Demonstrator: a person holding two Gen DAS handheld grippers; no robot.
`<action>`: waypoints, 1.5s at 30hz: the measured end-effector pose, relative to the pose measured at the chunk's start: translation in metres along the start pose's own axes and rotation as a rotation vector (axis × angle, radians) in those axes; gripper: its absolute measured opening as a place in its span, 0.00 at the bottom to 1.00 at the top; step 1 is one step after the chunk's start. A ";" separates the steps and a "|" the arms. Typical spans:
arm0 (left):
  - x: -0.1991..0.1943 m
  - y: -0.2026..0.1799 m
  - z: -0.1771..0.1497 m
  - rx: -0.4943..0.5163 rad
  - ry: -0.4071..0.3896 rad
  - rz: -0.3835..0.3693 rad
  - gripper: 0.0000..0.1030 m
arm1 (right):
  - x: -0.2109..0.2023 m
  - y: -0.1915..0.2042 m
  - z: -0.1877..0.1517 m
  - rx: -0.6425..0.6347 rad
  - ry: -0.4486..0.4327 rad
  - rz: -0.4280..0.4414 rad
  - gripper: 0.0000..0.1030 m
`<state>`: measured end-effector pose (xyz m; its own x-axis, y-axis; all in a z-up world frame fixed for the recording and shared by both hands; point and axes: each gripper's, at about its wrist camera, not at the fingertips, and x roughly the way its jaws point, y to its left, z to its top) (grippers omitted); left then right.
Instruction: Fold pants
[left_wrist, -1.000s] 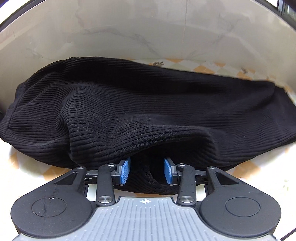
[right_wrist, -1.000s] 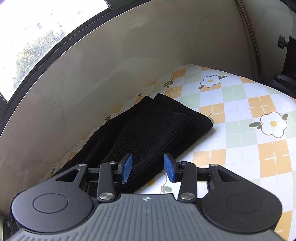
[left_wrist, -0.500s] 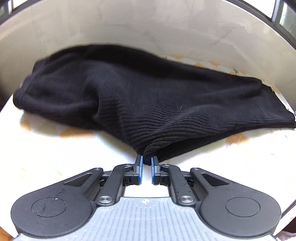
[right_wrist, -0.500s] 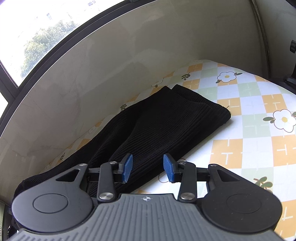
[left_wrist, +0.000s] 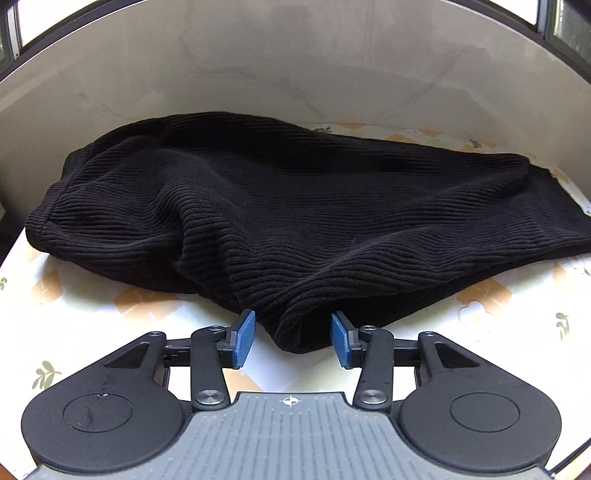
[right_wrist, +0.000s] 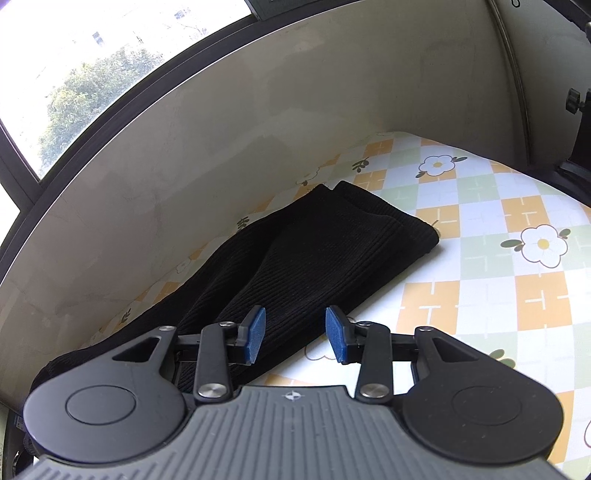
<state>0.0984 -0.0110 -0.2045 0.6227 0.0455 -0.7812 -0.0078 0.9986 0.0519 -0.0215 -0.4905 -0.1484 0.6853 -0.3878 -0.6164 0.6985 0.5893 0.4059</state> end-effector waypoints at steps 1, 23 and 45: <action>0.007 0.002 0.000 -0.015 0.013 0.026 0.45 | 0.001 -0.003 0.000 -0.001 -0.003 -0.001 0.39; 0.025 0.005 0.017 -0.171 0.228 0.273 0.76 | 0.100 -0.085 0.043 0.150 -0.046 -0.003 0.39; 0.039 -0.004 0.034 -0.309 0.308 0.426 0.92 | 0.111 -0.063 0.073 0.192 -0.108 0.047 0.09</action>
<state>0.1498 -0.0140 -0.2142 0.2604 0.4025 -0.8776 -0.4619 0.8501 0.2528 0.0257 -0.6229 -0.1936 0.7292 -0.4426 -0.5218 0.6843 0.4670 0.5601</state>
